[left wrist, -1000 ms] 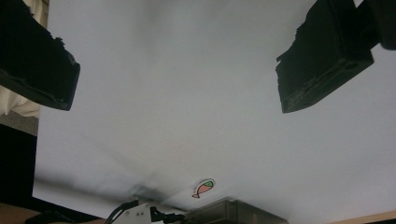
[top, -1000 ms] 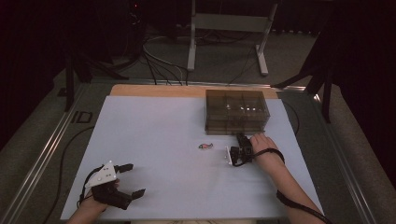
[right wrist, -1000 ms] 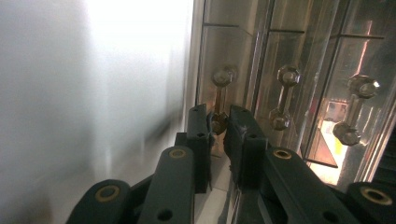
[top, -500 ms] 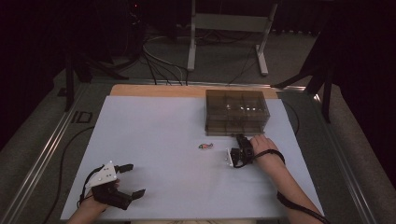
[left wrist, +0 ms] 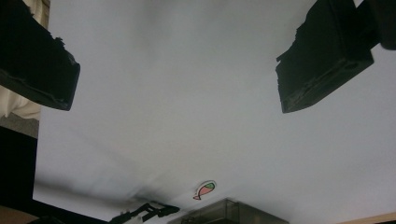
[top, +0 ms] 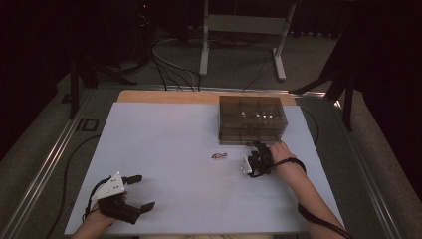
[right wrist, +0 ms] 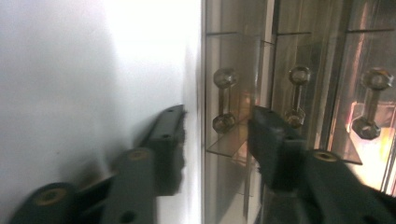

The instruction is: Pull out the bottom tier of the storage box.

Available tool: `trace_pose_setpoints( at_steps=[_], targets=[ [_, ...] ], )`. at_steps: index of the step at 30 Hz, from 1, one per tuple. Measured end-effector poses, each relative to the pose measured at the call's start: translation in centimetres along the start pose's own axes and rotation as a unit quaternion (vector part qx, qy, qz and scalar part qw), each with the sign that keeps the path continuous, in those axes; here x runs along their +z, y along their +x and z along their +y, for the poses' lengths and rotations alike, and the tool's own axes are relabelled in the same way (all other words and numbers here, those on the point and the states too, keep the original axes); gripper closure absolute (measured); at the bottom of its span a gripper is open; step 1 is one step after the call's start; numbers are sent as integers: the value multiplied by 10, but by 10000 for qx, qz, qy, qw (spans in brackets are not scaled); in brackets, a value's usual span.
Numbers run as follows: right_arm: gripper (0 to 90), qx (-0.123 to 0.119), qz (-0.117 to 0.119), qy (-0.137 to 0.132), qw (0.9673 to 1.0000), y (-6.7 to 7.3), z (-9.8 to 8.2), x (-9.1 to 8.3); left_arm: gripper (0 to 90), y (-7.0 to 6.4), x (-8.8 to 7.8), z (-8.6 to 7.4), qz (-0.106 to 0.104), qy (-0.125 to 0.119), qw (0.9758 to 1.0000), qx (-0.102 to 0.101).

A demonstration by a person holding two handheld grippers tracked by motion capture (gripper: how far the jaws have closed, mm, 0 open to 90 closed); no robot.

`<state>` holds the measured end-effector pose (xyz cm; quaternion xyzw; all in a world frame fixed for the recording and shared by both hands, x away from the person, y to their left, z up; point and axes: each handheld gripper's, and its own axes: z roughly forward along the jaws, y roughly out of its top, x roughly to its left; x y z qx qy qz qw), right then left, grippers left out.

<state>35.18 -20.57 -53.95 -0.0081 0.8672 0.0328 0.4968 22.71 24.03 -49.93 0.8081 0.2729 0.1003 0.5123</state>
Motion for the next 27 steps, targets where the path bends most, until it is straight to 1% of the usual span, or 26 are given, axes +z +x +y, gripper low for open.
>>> trace_pose_setpoints(
  at_steps=[1,3,4,6,8,9,10,11,13,15,17,18,22,23,24,25,26,27],
  targets=[
    [489,133,71,-35,9999,-2,-1,-1,0,0,0,0,3,1,10000,-1],
    [453,334,137,-121,9993,-6,-2,-4,0,0,0,0,5,2,10000,3],
    [420,412,174,-171,9989,-9,-2,-5,0,0,0,0,5,2,10000,3],
    [368,595,271,-281,9975,-14,-4,-8,0,0,0,0,8,13,10000,3],
    [299,839,509,-461,9941,-19,-6,-11,0,0,0,0,6,9,10000,0],
    [235,950,583,-518,9924,-22,-7,-12,0,0,0,0,4,7,10000,-1],
    [183,1059,739,-553,9901,-24,-8,-13,0,0,0,0,5,7,10000,0],
    [174,1150,849,-567,9881,-26,-9,-14,0,0,0,0,5,7,10000,0],
    [145,1338,1009,-715,9833,-29,-11,-17,0,0,0,0,2,8,10000,0],
    [143,1417,1135,-763,9804,-32,-13,-18,0,0,0,0,4,14,10000,7],
    [144,1552,1257,-768,9768,-34,-16,-19,0,0,0,0,0,12,10000,-2],
    [141,1569,1294,-773,9760,-35,-17,-19,0,0,0,0,4,9,10000,-3],
    [136,1862,1592,-870,9656,-43,-24,-20,0,0,0,0,-6,2,10000,-3],
    [137,1905,1612,-881,9644,-44,-25,-21,0,0,0,0,-6,2,10000,0],
    [133,1945,1688,-875,9623,-46,-27,-21,0,0,0,0,-7,0,10000,-1],
    [129,1945,1760,-883,9609,-47,-29,-21,0,0,0,0,-9,2,10000,0],
    [129,1929,1741,-927,9612,-48,-31,-22,0,0,0,0,-8,6,10000,1],
    [129,1917,1796,-916,9605,-50,-32,-23,0,0,0,0,-5,10,10000,2]
  ],
)
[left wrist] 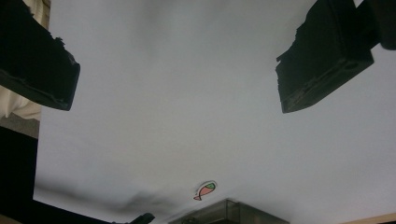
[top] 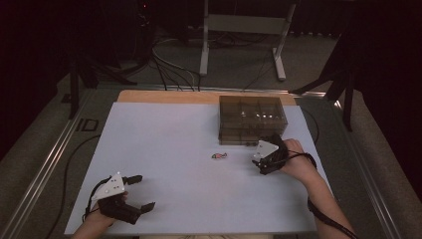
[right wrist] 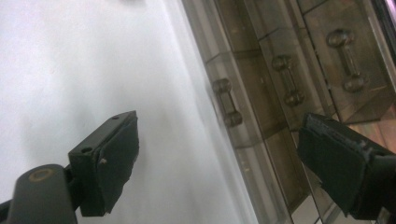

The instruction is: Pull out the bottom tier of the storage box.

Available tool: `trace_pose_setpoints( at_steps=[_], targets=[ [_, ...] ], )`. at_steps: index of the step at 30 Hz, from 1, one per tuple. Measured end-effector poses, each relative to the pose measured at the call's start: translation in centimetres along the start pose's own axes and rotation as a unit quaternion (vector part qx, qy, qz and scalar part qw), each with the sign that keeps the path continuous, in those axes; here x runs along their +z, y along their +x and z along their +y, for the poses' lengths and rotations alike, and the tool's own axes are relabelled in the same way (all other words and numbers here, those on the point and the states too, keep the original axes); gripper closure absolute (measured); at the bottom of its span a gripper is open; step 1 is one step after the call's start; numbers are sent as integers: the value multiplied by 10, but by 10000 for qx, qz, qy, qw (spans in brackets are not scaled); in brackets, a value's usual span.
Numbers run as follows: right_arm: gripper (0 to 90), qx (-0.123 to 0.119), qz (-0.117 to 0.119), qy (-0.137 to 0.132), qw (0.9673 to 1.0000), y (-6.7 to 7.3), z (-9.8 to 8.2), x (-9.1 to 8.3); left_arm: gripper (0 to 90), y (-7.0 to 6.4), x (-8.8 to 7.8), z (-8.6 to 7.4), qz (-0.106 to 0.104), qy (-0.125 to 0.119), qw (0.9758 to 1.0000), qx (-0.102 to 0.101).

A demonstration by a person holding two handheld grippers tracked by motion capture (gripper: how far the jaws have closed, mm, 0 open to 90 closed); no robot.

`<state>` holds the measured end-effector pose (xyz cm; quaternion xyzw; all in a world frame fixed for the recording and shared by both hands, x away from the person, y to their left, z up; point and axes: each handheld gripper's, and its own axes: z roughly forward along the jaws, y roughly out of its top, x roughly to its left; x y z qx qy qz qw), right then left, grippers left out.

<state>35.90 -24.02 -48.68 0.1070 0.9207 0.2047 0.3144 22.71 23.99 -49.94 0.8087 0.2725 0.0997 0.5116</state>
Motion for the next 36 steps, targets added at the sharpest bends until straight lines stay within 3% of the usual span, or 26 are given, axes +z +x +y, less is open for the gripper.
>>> trace_pose_setpoints(
  at_steps=[6,10,15,23,24,27,31,32,33,35,36],
  targets=[
    [146,-13,131,-2,9999,-9,-6,-7,0,0,1,0,0,15,10000,8],
    [154,103,235,-40,9997,-15,-10,-11,0,0,1,0,-1,8,10000,4],
    [173,403,681,-282,9965,-31,-18,-20,0,0,1,0,-7,12,10000,10],
    [192,303,1055,-303,9935,-48,-26,-24,0,-1,1,0,-7,20,10000,15],
    [174,171,1231,-270,9919,-53,-28,-21,0,-1,1,0,-5,19,10000,21],
    [185,206,1530,-106,9879,-60,-31,-17,0,-1,1,0,-1,27,10000,23],
    [184,325,1597,53,9866,-65,-33,-15,0,-1,1,0,-2,30,10000,20],
    [184,498,1708,11,9840,-67,-35,-13,0,-1,2,0,-4,30,10000,19],
    [188,633,1690,11,9836,-67,-36,-12,0,-1,2,0,-3,33,10000,21],
    [236,1000,1905,184,9764,-71,-39,-7,0,-1,2,0,-3,35,10000,25],
    [244,1092,1876,189,9760,-72,-40,-6,0,-1,1,0,-8,32,10000,30]
  ],
)
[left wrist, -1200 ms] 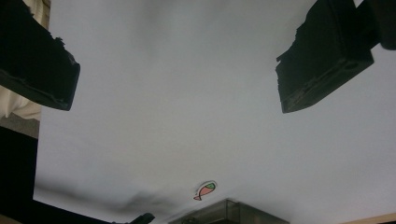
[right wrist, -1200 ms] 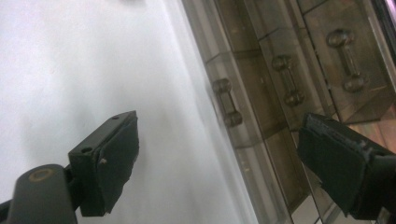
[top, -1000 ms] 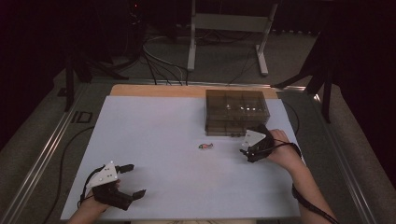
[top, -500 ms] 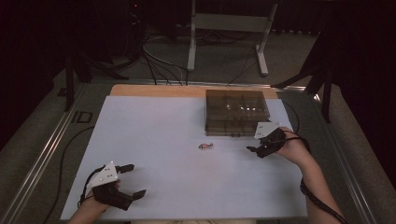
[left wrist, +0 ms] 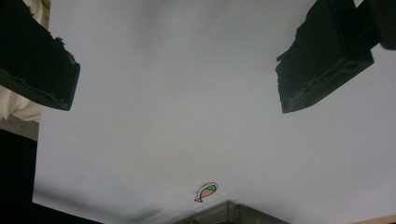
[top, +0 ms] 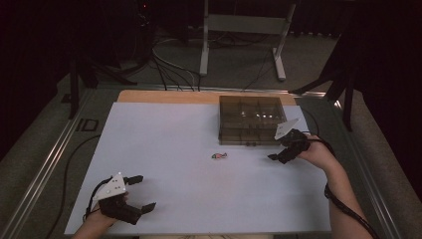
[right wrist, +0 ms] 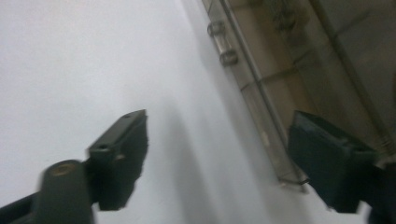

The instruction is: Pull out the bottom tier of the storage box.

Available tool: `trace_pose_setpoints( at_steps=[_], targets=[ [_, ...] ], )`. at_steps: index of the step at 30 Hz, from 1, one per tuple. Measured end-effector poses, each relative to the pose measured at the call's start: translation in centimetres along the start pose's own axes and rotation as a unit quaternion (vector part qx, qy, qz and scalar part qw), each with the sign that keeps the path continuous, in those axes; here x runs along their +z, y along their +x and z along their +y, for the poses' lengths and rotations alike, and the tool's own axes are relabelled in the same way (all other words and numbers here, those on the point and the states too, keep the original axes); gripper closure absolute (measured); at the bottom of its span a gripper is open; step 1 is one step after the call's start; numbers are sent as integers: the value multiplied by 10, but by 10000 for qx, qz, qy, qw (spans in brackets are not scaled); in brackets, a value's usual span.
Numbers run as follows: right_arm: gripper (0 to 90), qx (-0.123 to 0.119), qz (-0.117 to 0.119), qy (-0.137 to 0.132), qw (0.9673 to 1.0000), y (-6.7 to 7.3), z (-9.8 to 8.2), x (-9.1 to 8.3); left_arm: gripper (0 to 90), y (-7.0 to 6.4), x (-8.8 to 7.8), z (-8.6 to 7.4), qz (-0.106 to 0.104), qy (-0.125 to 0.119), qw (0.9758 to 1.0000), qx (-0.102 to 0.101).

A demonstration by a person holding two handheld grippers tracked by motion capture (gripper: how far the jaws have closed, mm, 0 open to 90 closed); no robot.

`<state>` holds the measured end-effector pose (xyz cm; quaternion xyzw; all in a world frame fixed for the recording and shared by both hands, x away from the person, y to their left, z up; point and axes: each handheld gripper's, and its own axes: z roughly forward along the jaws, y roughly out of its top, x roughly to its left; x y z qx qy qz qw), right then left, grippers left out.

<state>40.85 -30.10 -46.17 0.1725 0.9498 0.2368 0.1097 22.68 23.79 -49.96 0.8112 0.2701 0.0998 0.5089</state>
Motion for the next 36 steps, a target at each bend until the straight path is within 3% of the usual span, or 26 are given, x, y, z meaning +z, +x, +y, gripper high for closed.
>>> trace_pose_setpoints(
  at_steps=[3,7,12,20,29,31,34,36],
  targets=[
    [216,143,-37,-203,9997,-5,-2,3,0,0,0,0,-3,0,10000,-4],
    [206,18,-254,-240,9994,-3,1,7,0,0,1,0,-13,8,10000,-13],
    [393,-282,-230,-91,9993,-7,6,9,0,0,1,0,-17,14,10000,-16],
    [579,-866,-312,172,9956,-15,15,13,0,0,1,0,-10,26,10000,-29],
    [713,-1143,-178,422,9924,-24,21,25,0,0,2,-1,-19,38,10000,-36],
    [740,-1343,-181,399,9900,-26,21,27,0,0,2,-1,-16,45,10000,-40],
    [753,-1442,-206,413,9885,-26,22,28,0,0,2,-1,-10,51,10000,-39],
    [777,-1653,-185,473,9849,-28,23,30,0,0,3,-1,-3,57,10000,-45]
  ],
)
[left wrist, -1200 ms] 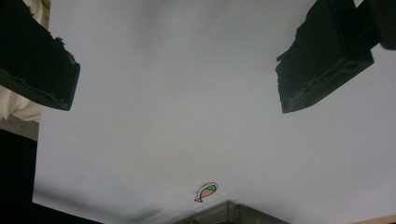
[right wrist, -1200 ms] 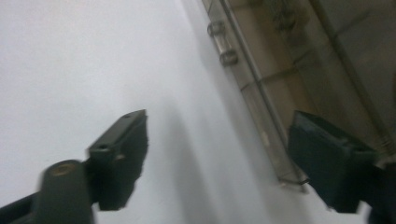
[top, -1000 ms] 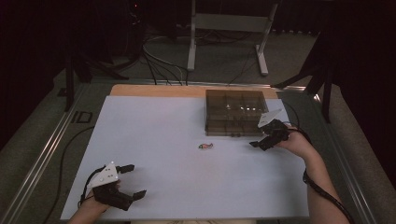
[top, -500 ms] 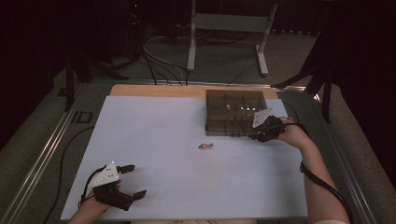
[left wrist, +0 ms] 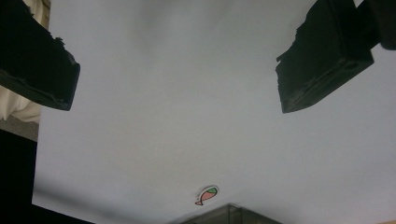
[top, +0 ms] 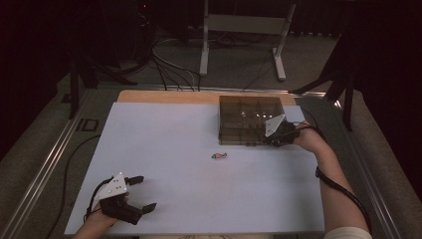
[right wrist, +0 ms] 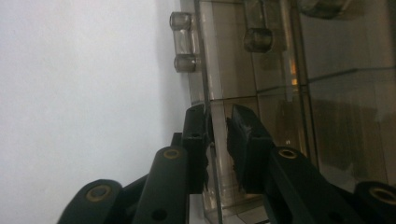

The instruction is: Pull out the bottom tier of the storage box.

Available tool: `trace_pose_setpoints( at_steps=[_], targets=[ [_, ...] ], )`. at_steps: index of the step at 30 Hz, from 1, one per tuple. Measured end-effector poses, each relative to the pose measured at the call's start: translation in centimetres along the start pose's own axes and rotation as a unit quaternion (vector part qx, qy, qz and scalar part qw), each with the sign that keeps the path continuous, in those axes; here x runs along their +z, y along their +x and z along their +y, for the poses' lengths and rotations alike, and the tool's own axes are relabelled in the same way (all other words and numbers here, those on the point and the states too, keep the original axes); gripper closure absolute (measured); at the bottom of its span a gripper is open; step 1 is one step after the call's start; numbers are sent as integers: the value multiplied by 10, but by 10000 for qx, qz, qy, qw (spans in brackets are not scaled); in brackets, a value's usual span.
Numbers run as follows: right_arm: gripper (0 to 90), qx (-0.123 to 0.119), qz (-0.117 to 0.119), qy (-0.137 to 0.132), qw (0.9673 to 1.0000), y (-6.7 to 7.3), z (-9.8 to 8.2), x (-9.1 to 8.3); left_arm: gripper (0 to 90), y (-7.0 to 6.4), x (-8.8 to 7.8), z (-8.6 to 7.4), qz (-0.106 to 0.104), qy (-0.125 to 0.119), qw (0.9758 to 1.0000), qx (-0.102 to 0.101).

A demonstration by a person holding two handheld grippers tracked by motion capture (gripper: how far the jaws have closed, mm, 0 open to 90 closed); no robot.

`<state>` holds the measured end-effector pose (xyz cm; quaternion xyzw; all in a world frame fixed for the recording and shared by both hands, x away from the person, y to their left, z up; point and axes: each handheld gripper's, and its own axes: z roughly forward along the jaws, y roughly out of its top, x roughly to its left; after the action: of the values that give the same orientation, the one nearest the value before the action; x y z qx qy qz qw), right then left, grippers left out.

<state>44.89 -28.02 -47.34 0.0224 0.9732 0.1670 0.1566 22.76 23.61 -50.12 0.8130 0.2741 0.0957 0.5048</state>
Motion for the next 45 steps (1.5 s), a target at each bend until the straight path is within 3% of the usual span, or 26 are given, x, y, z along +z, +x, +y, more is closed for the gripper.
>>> trace_pose_setpoints(
  at_steps=[19,25,45],
  targets=[
    [846,-46,556,318,9979,-11,6,13,0,1,1,0,6,37,10000,-19],
    [860,93,739,308,9968,-16,6,13,0,1,1,-1,13,48,10000,-31],
    [884,-45,1278,330,9912,-5,7,8,0,1,2,-1,8,53,10000,-55]
  ],
)
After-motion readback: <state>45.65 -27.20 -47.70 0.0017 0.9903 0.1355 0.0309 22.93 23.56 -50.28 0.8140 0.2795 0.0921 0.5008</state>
